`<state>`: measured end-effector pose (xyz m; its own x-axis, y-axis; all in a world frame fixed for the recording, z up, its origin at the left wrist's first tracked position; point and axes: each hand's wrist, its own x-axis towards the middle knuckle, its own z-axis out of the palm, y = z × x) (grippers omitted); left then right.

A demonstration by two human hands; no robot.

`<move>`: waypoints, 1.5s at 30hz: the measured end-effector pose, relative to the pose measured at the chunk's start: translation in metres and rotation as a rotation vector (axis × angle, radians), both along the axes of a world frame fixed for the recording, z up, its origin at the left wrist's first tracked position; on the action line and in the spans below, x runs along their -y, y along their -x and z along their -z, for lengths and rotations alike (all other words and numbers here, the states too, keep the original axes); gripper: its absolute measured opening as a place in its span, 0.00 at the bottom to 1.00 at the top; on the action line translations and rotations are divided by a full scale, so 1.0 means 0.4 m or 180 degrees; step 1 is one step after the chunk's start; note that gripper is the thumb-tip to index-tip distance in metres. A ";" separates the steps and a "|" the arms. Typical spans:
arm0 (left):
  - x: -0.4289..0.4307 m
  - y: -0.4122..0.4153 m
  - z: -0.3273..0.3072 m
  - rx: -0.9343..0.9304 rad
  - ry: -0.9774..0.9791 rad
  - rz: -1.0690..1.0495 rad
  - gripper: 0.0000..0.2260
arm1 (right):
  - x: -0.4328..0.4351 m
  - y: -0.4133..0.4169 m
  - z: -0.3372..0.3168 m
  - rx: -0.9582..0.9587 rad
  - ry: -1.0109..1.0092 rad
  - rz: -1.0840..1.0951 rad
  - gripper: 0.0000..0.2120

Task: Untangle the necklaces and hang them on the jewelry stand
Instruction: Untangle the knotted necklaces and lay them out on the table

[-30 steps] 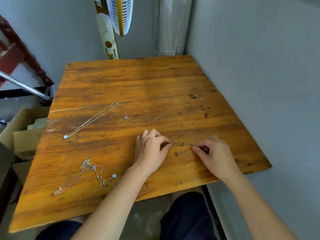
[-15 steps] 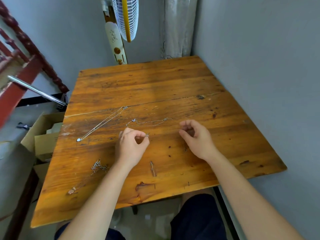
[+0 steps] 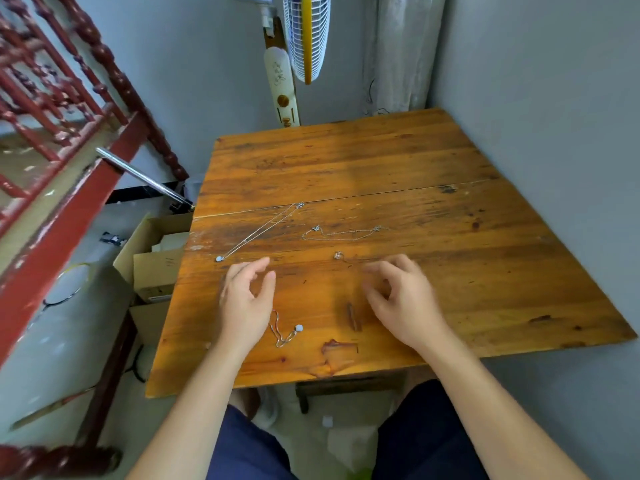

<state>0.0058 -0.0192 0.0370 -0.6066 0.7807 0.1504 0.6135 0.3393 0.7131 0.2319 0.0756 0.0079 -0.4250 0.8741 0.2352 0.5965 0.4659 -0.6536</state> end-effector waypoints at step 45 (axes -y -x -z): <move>0.237 0.037 0.138 -0.1187 -0.0050 -0.0013 0.08 | 0.108 0.148 0.038 0.0912 -0.0577 0.0083 0.09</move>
<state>-0.0091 -0.1140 -0.0183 -0.5110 0.7741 0.3736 0.8307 0.3332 0.4460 0.1725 0.0323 -0.0075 -0.4743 0.8405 0.2619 0.7572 0.5413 -0.3656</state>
